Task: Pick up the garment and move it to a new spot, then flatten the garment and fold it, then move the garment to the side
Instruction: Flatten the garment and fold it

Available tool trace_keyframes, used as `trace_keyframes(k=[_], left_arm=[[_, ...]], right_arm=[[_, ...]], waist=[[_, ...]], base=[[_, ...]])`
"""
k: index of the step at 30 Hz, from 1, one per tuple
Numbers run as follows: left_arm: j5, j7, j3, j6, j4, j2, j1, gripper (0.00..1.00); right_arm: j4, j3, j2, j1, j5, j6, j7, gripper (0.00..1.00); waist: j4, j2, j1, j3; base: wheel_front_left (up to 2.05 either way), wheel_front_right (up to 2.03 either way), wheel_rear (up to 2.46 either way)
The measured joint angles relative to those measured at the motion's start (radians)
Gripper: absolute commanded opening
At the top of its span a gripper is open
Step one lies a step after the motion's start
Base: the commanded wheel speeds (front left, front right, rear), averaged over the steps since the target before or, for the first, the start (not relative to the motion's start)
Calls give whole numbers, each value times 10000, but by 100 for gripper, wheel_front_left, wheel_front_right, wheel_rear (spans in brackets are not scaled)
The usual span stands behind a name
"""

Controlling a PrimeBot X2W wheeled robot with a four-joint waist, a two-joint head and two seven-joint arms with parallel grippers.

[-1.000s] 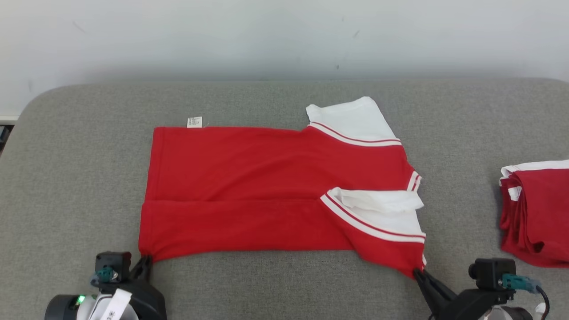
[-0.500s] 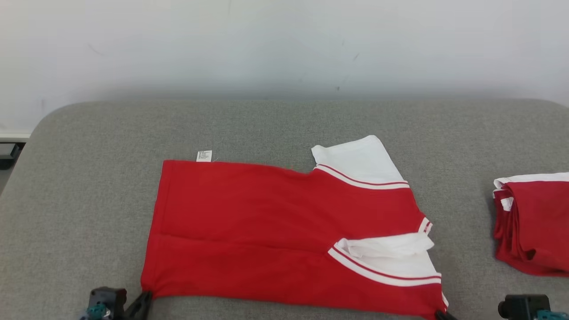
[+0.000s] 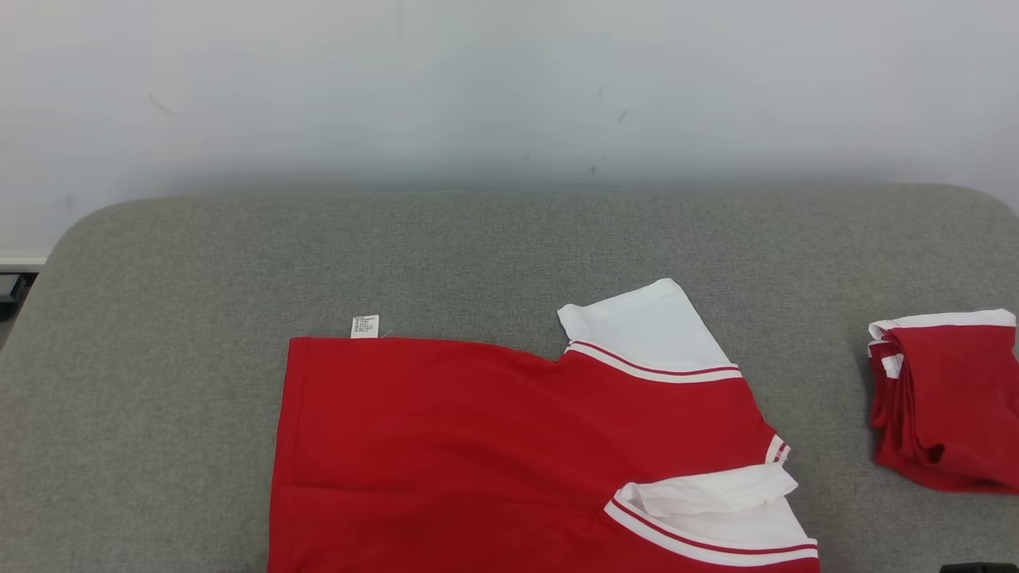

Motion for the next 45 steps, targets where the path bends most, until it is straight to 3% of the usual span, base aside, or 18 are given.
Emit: trace_keyframes(k=[10,11,12,13,14,15,27,40,45], left_arm=[[-430,1087,144,282,-1289,50,871,0],[-435,1204,155,309,-1415,56,940,0],[-443,1329,165,345,-1536,59,1002,1],[-470,1480,165,383,-1620,61,1023,23],[-512,1582,176,397,-1728,71,1043,73],[-522,1659,205,500,-1889,77,1080,100],[-692,2343,757,1195,-3776,234,1094,100],[232,1469,1175,1613,-4460,-102,-335,100],[364,1066,1260,1630,-4418,-322,-442,100]], right_arm=[[-454,-211,-54,291,40,-282,732,0],[-451,-215,-29,355,40,-290,773,31],[-447,-219,2,369,40,-351,851,100],[-445,-230,29,361,40,-366,897,100],[-443,-255,44,358,40,-370,932,100],[-441,-280,44,355,36,-370,940,100],[-127,-849,326,-1435,-1147,-533,284,100],[882,-876,1526,-3712,-2708,-546,-2075,100],[1668,-274,1496,-4467,-3239,-525,-3007,100]], waist=[[8,1,0,9],[9,0,0,18],[12,1,0,29],[14,0,0,41],[16,0,0,55],[17,1,0,67],[136,1,2,-94],[130,0,2,-723],[-112,0,2,-889]], base=[[0,0,0],[0,0,0],[0,0,0],[0,0,0],[0,0,0],[0,0,0],[0,0,0],[0,0,0],[0,0,0]])
